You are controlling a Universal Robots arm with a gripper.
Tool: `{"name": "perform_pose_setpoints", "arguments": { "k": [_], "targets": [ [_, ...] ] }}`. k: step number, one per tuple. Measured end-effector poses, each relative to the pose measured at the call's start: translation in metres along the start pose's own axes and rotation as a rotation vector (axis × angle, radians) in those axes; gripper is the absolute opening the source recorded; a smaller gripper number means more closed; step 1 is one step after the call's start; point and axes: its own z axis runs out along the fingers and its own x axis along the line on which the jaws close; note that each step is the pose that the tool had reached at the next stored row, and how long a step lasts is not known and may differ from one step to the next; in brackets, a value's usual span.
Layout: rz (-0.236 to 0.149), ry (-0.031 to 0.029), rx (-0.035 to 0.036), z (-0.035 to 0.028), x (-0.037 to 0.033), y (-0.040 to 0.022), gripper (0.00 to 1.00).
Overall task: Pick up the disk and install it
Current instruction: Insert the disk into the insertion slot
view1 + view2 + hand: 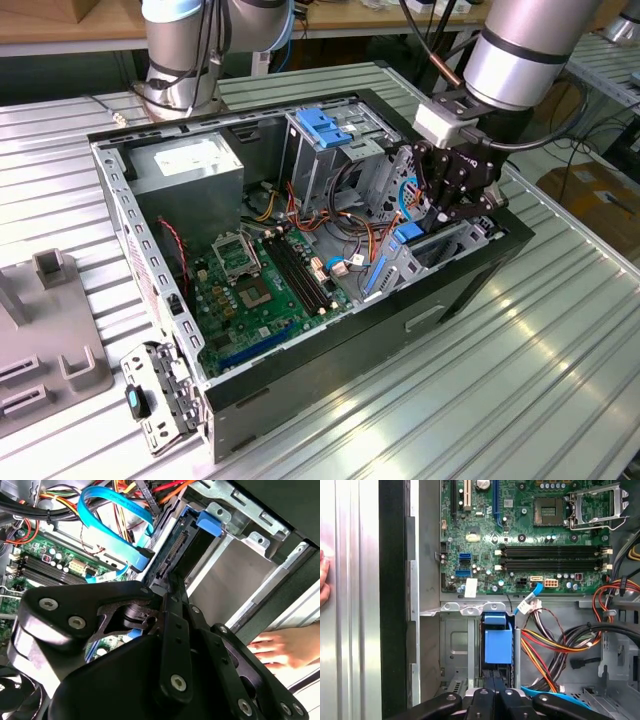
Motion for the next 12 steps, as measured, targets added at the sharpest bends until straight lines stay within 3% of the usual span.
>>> {"name": "perform_pose_setpoints", "arguments": {
  "k": [2, 6, 9, 12],
  "targets": [
    [0.000, 0.0009, 0.0000, -0.0089, 0.0006, -0.0001, 0.11],
    [0.000, 0.0012, -0.0001, -0.0196, 0.0013, -0.0001, 0.11],
    [0.000, 0.0014, -0.0001, -0.0241, 0.0016, -0.0001, 0.11],
    [0.000, 0.0015, -0.0001, -0.0245, 0.0016, -0.0001, 0.11]
  ]
}}
